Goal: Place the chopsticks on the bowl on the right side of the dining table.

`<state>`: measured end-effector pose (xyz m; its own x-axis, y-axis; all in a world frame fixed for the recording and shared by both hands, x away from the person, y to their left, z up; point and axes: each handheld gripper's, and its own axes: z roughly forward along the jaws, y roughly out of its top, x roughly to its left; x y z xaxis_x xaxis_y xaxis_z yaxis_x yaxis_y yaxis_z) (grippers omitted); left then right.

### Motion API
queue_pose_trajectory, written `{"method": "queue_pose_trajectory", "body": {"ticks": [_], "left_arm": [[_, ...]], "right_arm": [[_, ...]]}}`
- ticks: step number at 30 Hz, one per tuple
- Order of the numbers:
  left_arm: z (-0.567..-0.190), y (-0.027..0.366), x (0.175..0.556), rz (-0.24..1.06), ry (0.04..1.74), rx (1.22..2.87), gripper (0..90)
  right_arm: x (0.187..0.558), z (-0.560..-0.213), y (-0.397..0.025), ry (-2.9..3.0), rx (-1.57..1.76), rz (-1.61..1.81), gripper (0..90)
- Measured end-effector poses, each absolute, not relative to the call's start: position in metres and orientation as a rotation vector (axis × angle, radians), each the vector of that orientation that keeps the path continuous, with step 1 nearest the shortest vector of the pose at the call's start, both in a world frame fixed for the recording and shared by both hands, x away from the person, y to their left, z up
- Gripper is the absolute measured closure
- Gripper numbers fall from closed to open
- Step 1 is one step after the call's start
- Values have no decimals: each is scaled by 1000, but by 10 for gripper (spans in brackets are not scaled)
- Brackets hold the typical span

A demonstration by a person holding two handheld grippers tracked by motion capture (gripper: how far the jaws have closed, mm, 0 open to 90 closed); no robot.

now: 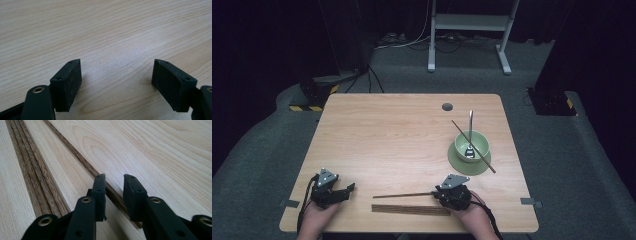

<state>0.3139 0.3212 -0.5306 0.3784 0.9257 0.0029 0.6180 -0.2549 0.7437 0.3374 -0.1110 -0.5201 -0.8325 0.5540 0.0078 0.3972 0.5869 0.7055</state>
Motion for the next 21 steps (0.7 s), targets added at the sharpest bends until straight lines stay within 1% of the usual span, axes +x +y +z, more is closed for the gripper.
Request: {"method": "queue_pose_trajectory", "body": {"ticks": [2,6,9,16,21], "left_arm": [[-531,321,314,595,1327,1976,240],[-531,321,314,596,1330,1974,240],[-531,321,314,597,1333,1970,239],[-531,321,314,583,1326,1978,220],[-531,320,314,573,1307,1991,199]], "right_arm": [[338,-520,-112,2603,791,1081,735],[340,-520,-115,2599,796,1070,783],[340,-520,-116,2591,807,1063,802],[341,-520,-118,2580,843,1064,810],[342,-520,-117,2579,868,1081,787]]}}
